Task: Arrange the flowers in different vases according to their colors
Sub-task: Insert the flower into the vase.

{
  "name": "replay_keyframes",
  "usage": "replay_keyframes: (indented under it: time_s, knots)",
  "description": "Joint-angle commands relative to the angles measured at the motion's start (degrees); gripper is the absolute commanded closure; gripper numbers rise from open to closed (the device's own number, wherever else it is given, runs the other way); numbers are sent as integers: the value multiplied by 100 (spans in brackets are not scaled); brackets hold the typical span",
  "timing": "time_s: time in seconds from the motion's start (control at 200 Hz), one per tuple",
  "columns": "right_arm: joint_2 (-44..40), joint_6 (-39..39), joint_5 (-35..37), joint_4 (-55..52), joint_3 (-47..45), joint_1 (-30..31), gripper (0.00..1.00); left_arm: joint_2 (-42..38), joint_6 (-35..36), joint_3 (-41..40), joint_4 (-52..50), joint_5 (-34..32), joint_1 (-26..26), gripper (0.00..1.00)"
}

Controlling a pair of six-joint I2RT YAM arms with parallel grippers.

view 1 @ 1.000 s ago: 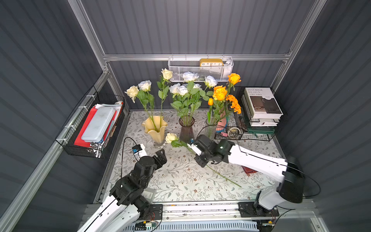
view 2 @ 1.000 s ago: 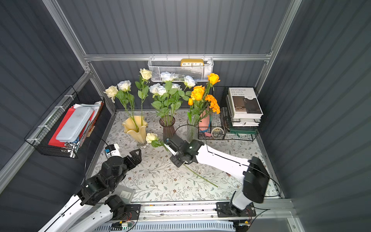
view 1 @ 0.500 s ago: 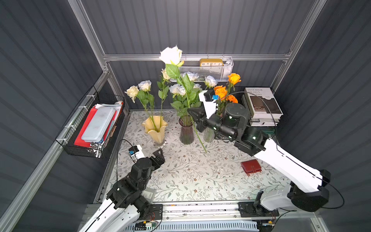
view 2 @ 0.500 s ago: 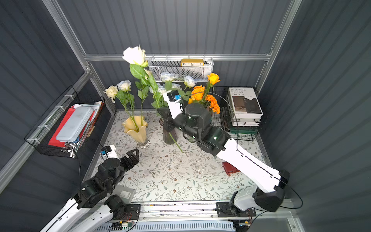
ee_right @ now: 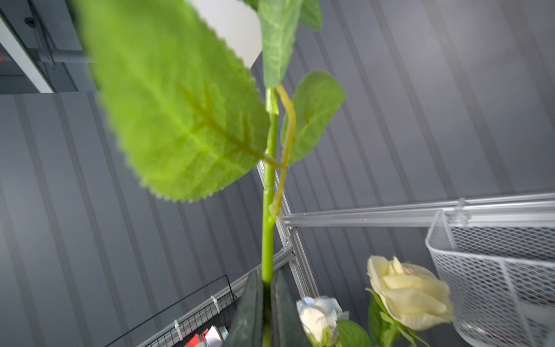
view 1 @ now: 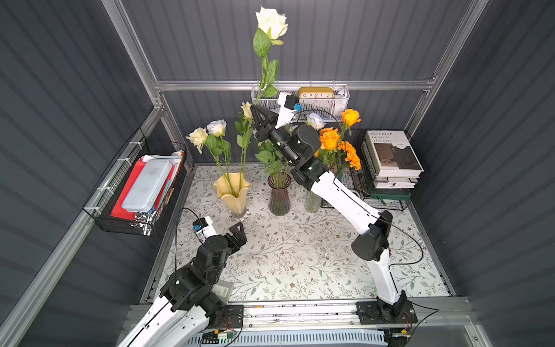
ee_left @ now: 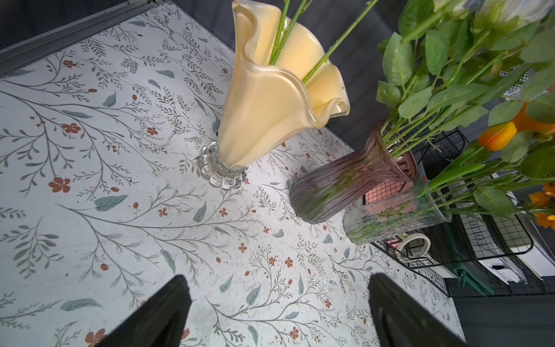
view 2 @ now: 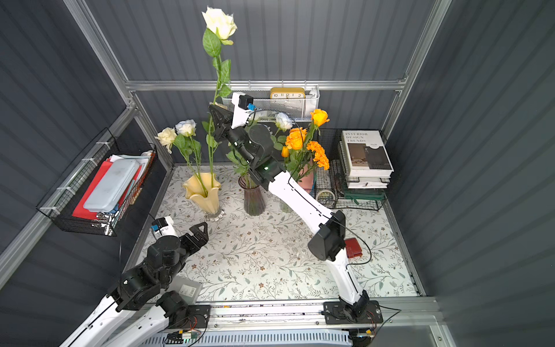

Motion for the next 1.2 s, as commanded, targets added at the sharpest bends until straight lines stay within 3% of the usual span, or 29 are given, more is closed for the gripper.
replay_keyframes:
  time_s: [0.0,0.095,0.35,0.405,0.465,0.54,0.71,0.966,1.196]
  knots:
    - [591,303,-202,-47,926,25,100,11,-15,-21,-63,-19,29,4]
    - [897,483,-329,-129,1085,28,100,-89,-37,-43,-89,-19,29,4]
    - [684,700,-779,576,-701,99,100,-106,-24,-56,-55,-46,29,3]
    - [599,479,-974,707,-1107,143,72,-49,-15,-44,-55,-39,29,3]
    - [489,404,-996,957,-1578,142,48,-16,-15,-26,-55,-52,29,3]
    - [252,527,-1107,1159,-2107,60,41,-58,-40,-18,-90,-66,33,3]
    - [-967,404,-1411,1603,-3678,13,30,-222,0,-73,-24,-37,29,2]
    - [-3146,346,-1544,1641,-6365,16,25,-118,0,-41,106,-155,29,1]
    - [-4942,498,-973,476,-8386,34,21,90,256,184,371,-486,29,1]
